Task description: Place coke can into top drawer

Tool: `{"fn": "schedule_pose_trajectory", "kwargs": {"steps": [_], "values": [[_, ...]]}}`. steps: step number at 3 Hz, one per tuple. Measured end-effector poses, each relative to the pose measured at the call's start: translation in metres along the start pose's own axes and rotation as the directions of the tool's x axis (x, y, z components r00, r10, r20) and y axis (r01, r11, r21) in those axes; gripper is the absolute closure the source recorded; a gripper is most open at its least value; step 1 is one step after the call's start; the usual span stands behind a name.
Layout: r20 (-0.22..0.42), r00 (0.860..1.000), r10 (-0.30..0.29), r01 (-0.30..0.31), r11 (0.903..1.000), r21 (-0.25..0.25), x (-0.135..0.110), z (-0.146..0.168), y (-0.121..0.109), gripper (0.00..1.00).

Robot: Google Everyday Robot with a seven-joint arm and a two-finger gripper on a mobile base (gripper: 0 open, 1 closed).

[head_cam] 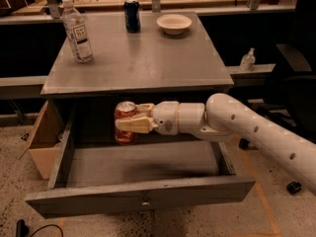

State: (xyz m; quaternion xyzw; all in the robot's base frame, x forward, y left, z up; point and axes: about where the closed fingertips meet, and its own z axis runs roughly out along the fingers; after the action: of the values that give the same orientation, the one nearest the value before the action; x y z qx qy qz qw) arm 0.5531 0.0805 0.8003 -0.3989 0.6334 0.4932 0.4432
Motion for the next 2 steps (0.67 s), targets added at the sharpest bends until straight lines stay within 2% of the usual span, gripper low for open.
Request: {"fn": "schedule_pose_trajectory", "kwargs": {"steps": [1,2], "values": [[-0.012,0.999,-0.032,0.031,0.9987,-0.041,0.027,0.023,-0.011,1.00],[-0.039,0.996,-0.082,0.078,0.9924,-0.095,0.048,0.046,-0.019,1.00]]}}
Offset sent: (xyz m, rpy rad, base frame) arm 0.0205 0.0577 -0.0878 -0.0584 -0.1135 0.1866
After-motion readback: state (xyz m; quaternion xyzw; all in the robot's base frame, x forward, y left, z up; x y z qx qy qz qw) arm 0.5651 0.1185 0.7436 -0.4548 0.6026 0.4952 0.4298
